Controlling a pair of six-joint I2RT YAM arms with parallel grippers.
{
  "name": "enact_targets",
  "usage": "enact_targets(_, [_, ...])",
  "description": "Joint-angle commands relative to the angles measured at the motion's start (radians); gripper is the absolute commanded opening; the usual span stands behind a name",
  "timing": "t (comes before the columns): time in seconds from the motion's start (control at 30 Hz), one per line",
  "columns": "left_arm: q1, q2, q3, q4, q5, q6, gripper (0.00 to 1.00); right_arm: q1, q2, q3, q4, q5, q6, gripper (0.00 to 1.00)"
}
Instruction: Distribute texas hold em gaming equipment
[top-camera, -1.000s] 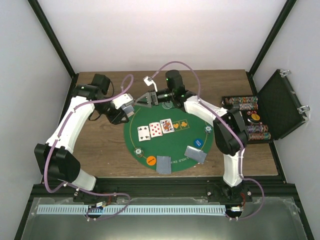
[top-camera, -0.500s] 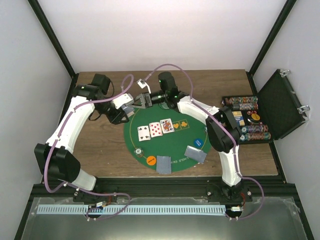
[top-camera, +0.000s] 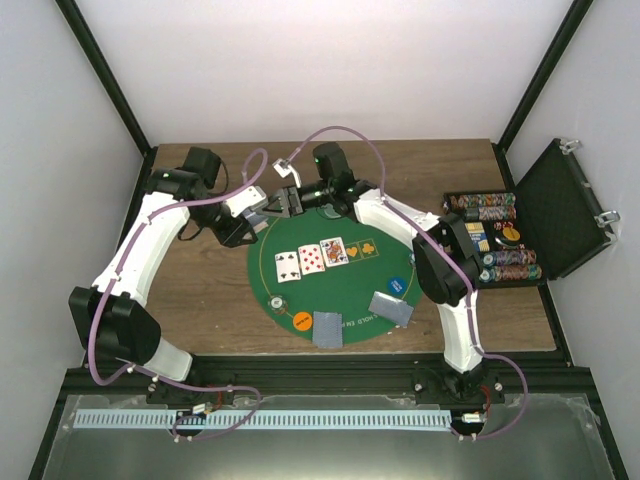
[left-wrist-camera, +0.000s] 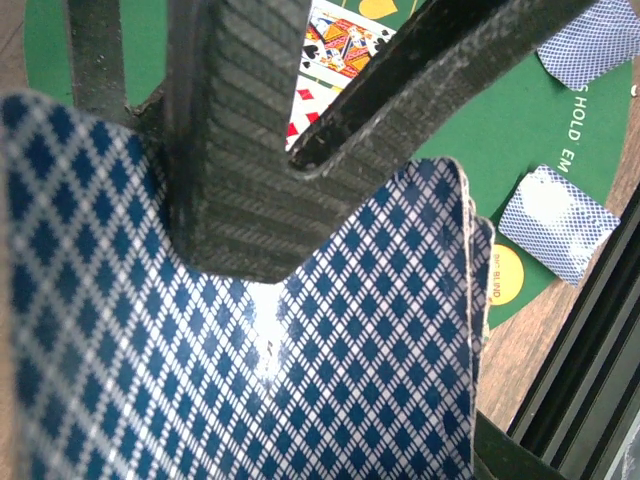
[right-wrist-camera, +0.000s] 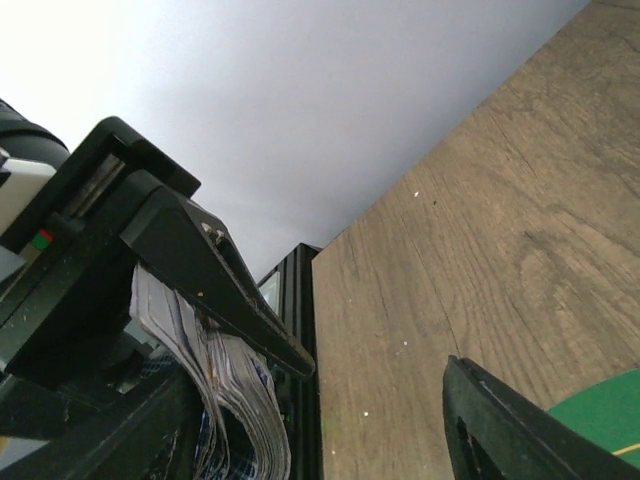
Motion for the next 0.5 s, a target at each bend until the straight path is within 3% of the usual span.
enact_targets(0.0, [-0.004,-0.008,0.010,0.010,0.013,0.004,0.40,0.001,-0.011,0.058,-0.096,0.047,-0.066,0.63])
enact_targets(0.47, [-0.004,-0.015,-0.004,0.016,0.002,0.007,0.40,-0.005,-0.052,0.112,-0.281,0.135,-0.196,0.57])
